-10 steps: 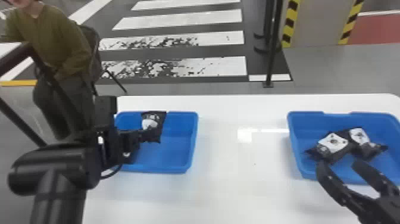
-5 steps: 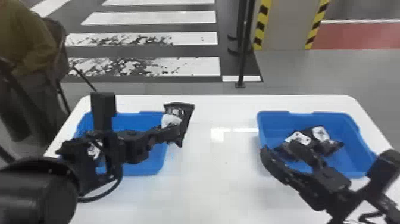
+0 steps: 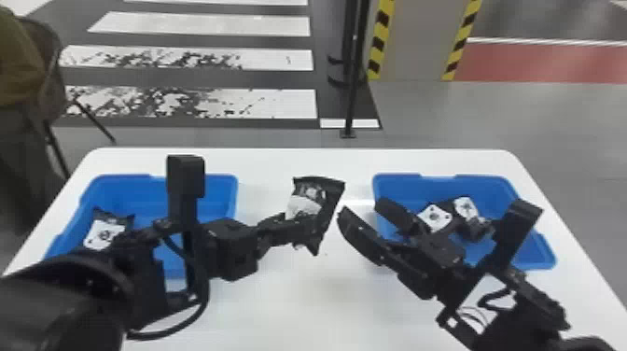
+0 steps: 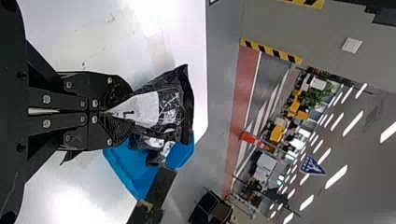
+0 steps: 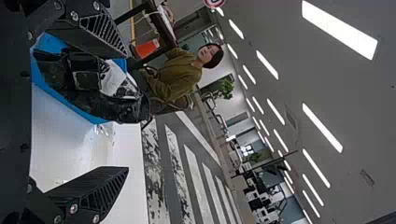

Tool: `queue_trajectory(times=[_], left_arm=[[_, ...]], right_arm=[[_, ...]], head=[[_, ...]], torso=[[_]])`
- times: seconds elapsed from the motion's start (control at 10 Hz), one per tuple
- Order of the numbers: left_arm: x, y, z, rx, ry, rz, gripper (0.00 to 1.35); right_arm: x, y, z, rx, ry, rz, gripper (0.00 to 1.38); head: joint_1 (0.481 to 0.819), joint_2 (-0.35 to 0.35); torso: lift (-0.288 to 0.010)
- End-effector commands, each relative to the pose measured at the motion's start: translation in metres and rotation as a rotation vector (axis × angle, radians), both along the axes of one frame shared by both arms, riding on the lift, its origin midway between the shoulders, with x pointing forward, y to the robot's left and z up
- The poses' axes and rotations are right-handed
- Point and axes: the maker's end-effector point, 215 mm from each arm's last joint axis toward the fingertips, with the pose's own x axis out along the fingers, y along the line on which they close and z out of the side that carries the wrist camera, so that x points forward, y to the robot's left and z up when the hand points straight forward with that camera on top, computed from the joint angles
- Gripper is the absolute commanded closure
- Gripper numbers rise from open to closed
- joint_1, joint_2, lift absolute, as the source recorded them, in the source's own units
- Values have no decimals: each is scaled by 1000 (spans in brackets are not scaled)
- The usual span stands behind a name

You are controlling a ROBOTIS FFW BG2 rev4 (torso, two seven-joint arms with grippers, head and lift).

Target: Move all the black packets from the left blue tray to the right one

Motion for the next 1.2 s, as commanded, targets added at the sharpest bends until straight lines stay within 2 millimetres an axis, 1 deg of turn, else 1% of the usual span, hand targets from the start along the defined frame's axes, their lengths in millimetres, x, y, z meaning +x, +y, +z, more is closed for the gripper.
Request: queue_trajectory(times=[0.0,0.1,0.2,0.3,0.4,0.5,0.6,0.7,0.8,0.9,1.0,1.1], left_arm=[[-11,-21,4,-24,1,-50,1210],[-18,-33,7,-43,5,-79,1210],[-23,-44,13,-63,1,-104,1210],[-28,-50,15,-75,4,-121,1211],[-29,-50,15,-76,6,-121,1210],[-30,-50,15,-78,7,-123,1210],[-28,-48,17,-79,1,-117,1210],[-27,-45,17,-85,3,-108,1139],[-25,-40,16,-94,14,-93,779],[-19,-28,16,-94,9,-60,325],[-13,-9,9,-89,16,-11,62],[-11,10,1,-89,28,38,113]], right_arm=[[6,16,0,21,6,41,170],[14,20,-1,13,4,51,170],[23,18,-3,3,3,47,177],[28,16,-4,12,8,45,295],[31,15,1,13,-4,44,877],[31,14,2,16,-9,39,1233],[30,16,1,19,-6,42,1283],[26,21,0,33,0,51,1283],[25,23,4,49,0,56,1283],[26,22,5,53,-2,55,1283],[34,11,2,37,-2,34,1283],[46,-7,-2,23,-3,-6,1283]], head=[[695,-49],[695,-55],[695,-62],[695,-69],[695,-84],[695,-94],[695,-97],[695,-96],[695,-93],[695,-83],[695,-70],[695,-56]], torso=[[-140],[-140],[-140],[-140],[-140],[-140],[-140],[-140],[-140],[-140],[-140],[-140]])
